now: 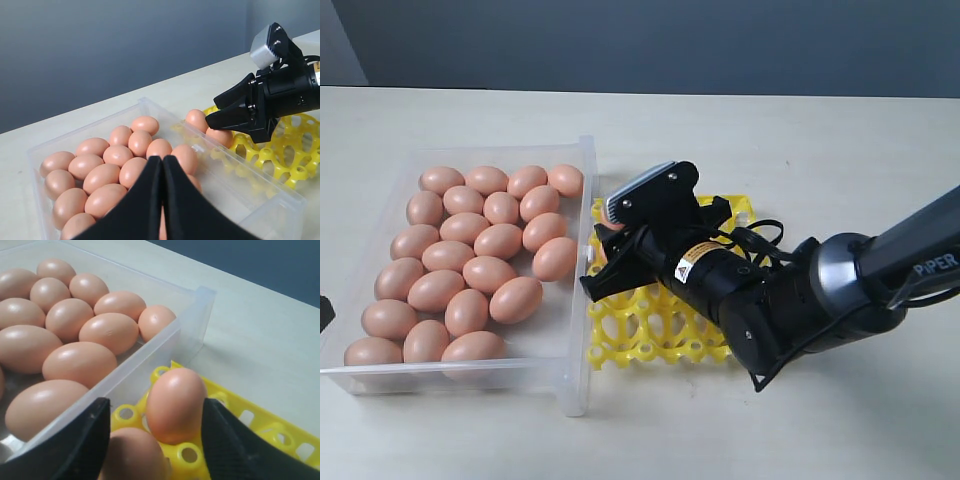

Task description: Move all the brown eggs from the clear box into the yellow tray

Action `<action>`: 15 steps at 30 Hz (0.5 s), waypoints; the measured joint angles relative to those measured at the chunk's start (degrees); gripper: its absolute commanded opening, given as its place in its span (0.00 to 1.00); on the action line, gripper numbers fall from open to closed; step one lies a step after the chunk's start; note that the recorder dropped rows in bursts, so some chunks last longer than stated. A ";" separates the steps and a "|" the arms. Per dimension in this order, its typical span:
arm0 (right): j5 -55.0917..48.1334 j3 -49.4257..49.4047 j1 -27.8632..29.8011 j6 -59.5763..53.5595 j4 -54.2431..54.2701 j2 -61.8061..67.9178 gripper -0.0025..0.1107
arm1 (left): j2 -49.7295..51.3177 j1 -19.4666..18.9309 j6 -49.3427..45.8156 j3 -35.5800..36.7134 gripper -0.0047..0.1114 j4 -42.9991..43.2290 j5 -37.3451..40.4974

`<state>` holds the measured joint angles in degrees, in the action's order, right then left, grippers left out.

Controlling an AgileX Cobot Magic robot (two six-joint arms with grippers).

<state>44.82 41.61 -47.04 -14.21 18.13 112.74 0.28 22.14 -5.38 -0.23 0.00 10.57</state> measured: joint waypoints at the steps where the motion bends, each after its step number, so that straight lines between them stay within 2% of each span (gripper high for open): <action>1: -0.08 0.00 0.00 0.00 0.09 0.00 0.49 | 0.00 0.00 0.00 0.00 0.04 0.00 0.00; 13: -10.46 0.00 0.00 -2.45 5.64 -14.32 0.49 | 0.00 0.00 0.00 0.00 0.04 0.00 0.00; 15: -12.82 0.00 -0.11 -2.57 5.95 -17.38 0.46 | 0.00 0.00 0.00 0.00 0.04 0.00 0.00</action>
<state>32.01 41.61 -47.15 -16.78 24.08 95.36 0.28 22.14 -5.38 -0.23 0.00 10.57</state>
